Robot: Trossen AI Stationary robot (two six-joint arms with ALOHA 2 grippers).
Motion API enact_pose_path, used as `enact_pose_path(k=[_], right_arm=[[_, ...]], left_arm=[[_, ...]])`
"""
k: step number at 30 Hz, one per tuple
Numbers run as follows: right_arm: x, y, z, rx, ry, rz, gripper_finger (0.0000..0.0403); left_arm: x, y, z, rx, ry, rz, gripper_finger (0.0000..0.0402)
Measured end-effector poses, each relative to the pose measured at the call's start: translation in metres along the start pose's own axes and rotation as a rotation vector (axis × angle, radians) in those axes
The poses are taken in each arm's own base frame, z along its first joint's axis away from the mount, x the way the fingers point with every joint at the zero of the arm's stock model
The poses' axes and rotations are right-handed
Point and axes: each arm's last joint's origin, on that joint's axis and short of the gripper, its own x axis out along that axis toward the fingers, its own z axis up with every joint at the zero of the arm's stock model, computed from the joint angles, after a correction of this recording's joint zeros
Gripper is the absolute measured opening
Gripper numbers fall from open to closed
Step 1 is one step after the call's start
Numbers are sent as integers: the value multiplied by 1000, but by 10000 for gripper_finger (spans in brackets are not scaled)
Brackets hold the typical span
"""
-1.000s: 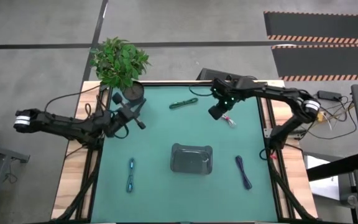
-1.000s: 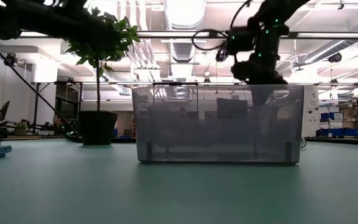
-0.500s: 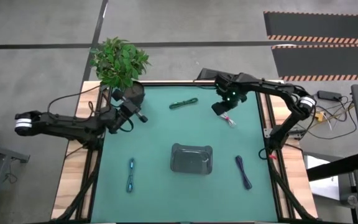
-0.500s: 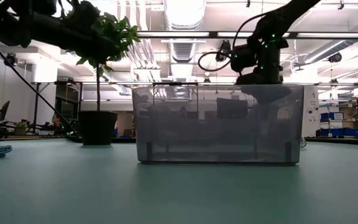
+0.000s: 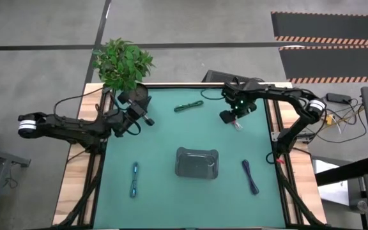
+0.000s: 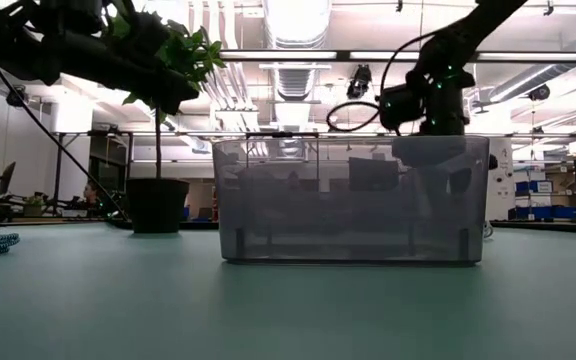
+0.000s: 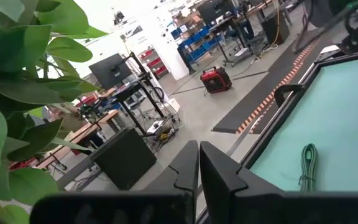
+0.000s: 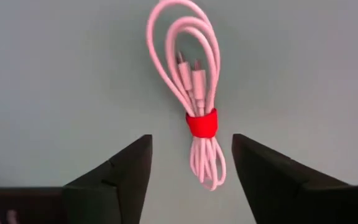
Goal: Pick and place USB-C Cables
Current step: Put the white charger cable into the black bin
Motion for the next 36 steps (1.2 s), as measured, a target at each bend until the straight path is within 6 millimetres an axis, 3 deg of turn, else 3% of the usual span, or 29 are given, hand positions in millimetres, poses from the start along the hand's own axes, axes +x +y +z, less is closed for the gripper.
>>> enact_pose_path(k=[22, 30, 36], right_arm=[[45, -1, -10, -53, -196, -80, 207], [53, -6, -15, -80, -194, -100, 121], [43, -5, -16, -125, -231, -85, 39]], left_arm=[[-6, 4, 7, -136, -40, -3, 1], [-15, 5, 16, -249, -94, -29, 1], [-26, 8, 25, -388, -150, -72, 1]])
